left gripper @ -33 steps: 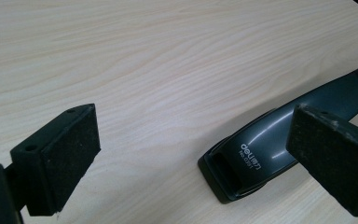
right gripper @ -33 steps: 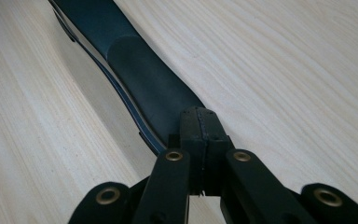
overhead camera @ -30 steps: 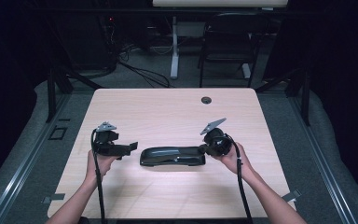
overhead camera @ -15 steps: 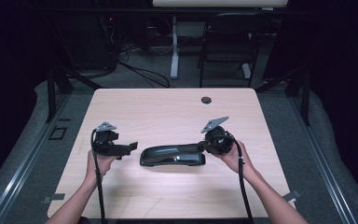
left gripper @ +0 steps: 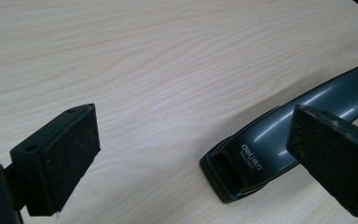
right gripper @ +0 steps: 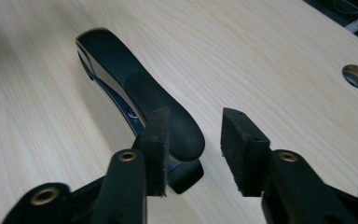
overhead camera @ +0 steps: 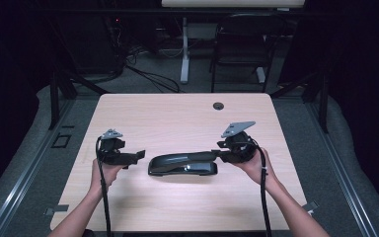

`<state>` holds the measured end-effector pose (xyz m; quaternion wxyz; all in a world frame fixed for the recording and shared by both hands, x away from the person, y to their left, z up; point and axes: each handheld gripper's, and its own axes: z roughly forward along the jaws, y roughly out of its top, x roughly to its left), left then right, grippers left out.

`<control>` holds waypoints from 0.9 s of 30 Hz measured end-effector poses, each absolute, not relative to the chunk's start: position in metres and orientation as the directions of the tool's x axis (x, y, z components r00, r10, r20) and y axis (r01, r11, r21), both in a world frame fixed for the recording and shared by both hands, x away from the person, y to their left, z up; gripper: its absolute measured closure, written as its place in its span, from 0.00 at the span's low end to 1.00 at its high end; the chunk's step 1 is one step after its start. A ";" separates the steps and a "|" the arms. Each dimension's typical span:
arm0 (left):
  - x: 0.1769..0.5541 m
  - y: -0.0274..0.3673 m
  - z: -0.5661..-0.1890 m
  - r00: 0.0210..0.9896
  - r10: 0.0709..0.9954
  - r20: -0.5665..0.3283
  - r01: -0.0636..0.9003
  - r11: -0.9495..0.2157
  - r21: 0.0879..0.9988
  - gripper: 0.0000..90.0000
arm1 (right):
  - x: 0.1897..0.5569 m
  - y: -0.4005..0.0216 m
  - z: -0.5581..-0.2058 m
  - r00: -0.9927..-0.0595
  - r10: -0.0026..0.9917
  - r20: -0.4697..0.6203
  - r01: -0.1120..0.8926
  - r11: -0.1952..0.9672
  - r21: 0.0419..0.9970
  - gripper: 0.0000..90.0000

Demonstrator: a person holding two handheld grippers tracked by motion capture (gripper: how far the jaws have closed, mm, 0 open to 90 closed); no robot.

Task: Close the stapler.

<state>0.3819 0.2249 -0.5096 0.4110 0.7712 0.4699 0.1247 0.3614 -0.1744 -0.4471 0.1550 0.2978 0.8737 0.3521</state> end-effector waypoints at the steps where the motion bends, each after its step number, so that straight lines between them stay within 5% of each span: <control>1: 0.382 0.225 -0.510 0.529 0.826 -0.193 0.621 -0.222 0.752 0.03 | 0.360 -0.177 -0.445 -0.771 0.634 -0.059 0.412 0.567 0.713 0.63; 15: 0.382 0.225 -0.510 0.527 0.828 -0.193 0.624 -0.223 0.749 0.03 | 0.349 -0.218 -0.439 -0.710 0.704 -0.029 0.464 0.498 0.732 0.18; 27: 0.381 0.225 -0.509 0.516 0.837 -0.184 0.624 -0.220 0.750 0.02 | 0.330 -0.272 -0.455 -0.613 0.790 0.000 0.555 0.431 0.712 0.02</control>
